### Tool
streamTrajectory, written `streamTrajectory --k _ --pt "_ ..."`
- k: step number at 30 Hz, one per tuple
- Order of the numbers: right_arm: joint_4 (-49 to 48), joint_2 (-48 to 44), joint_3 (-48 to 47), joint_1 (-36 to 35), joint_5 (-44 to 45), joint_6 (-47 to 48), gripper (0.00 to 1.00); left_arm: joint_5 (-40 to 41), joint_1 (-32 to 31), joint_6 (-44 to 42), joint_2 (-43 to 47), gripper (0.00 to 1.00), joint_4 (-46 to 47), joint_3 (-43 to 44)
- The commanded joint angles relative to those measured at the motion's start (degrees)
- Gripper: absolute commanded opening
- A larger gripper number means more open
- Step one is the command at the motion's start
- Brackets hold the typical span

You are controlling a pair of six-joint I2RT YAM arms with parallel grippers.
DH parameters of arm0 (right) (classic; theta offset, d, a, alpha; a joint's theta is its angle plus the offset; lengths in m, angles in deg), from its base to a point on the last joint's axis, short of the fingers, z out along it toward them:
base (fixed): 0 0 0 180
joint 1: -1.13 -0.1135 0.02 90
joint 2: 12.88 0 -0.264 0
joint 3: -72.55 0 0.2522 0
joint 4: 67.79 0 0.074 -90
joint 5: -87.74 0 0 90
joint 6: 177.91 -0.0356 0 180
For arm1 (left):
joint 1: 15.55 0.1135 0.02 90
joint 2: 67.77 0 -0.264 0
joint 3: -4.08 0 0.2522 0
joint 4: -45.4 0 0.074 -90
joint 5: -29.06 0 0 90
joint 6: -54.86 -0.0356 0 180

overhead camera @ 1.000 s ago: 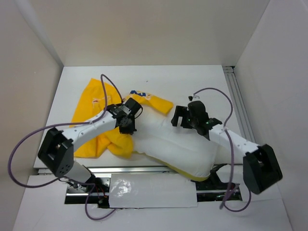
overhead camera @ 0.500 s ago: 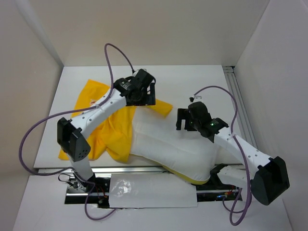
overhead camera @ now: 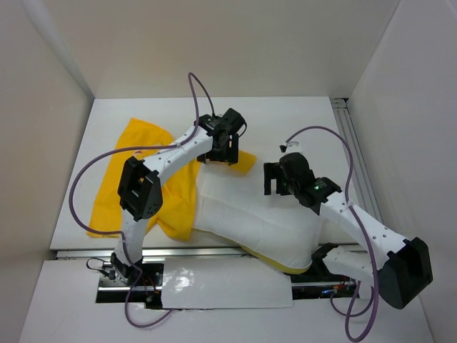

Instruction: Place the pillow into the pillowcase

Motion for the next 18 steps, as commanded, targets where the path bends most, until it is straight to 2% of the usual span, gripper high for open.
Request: streamTrajectory --k 1,2,6,7,8,9,14,18 --pt "-1.7 1.0 -1.2 -1.0 2.7 2.8 1.00 -1.0 -0.3 -0.3 2.0 0.95 2.6 0.2" --pt "-2.4 1.0 -1.2 -1.0 2.7 3.4 1.00 -1.6 -0.3 -0.3 0.7 0.89 2.6 1.0" --pt "-6.6 2.3 -2.9 -1.0 -0.8 9.9 1.00 -2.4 2.0 1.0 -2.3 0.47 3.1 3.9" --pt "-7.6 3.2 -3.4 -1.0 -0.8 12.5 1.00 -4.7 2.8 1.6 -2.8 0.17 3.6 5.1" --pt "-8.8 3.2 -3.4 -1.0 -1.6 14.1 1.00 -5.6 3.5 1.6 -2.8 0.05 4.2 5.1" --pt "-9.7 4.8 -3.4 -0.5 -1.7 15.2 1.00 -6.4 4.8 1.6 -2.8 0.00 4.9 5.1" --pt "-23.1 8.9 -3.5 0.9 -8.2 24.9 1.00 -9.7 6.7 1.0 -1.3 0.00 10.0 3.8" --pt "-24.0 14.6 -7.9 5.1 -18.1 30.7 1.00 -10.9 6.7 -1.0 0.1 0.00 11.9 4.4"
